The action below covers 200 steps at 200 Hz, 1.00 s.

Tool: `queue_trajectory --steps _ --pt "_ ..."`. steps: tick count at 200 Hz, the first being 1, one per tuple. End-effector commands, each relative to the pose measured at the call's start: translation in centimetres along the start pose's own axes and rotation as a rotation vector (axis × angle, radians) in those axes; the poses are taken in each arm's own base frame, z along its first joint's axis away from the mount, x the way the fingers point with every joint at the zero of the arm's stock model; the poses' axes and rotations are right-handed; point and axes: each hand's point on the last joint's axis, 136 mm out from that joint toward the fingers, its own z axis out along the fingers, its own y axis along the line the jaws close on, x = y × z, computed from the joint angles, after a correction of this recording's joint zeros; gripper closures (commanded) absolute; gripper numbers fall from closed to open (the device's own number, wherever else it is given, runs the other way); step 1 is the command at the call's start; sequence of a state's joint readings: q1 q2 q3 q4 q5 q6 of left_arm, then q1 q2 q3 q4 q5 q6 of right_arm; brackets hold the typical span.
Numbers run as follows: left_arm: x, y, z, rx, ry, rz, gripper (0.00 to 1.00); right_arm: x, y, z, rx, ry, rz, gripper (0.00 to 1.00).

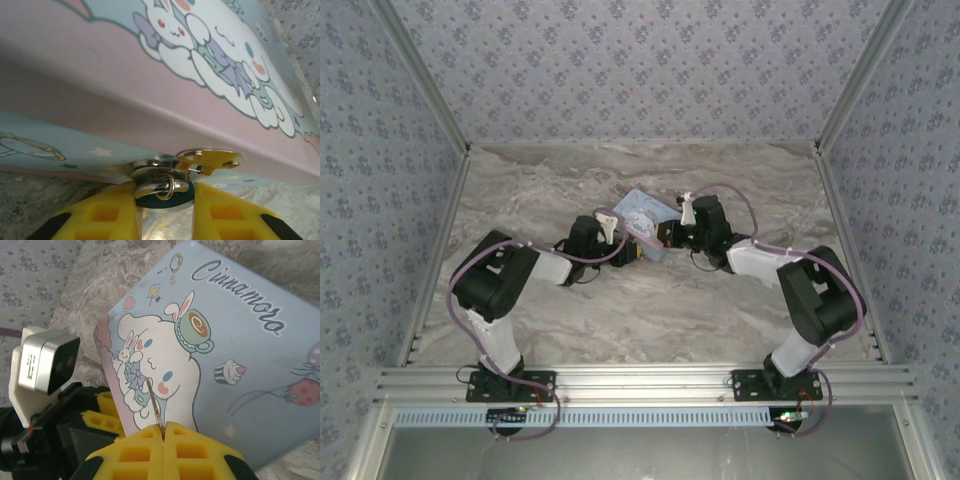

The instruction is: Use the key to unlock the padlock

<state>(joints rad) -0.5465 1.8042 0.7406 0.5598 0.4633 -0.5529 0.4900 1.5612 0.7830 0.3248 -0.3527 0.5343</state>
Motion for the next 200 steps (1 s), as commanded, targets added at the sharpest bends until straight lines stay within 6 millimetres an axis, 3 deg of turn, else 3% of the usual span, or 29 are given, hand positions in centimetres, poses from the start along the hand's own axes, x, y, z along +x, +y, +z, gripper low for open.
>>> queue_trajectory --steps 1,52,94,137,200 --pt "-1.3 -3.0 -0.9 0.058 0.014 -0.034 0.75 0.4 -0.3 -1.5 0.045 -0.032 -0.097 1.0" --pt "-2.1 -5.4 -1.4 0.062 0.046 -0.095 0.76 4.1 0.6 -3.6 0.07 -0.033 -0.265 1.0" --pt "-2.8 -7.1 -1.1 0.069 0.028 -0.15 0.78 6.9 0.7 -4.1 0.077 -0.031 -0.334 1.0" --pt "-3.3 -8.5 -0.5 0.099 0.02 -0.207 0.79 8.1 0.6 -3.4 0.084 -0.011 -0.362 1.0" --pt "-3.2 -8.8 -0.5 0.095 0.035 -0.256 0.79 8.0 -0.1 -2.6 0.107 -0.028 -0.385 1.0"
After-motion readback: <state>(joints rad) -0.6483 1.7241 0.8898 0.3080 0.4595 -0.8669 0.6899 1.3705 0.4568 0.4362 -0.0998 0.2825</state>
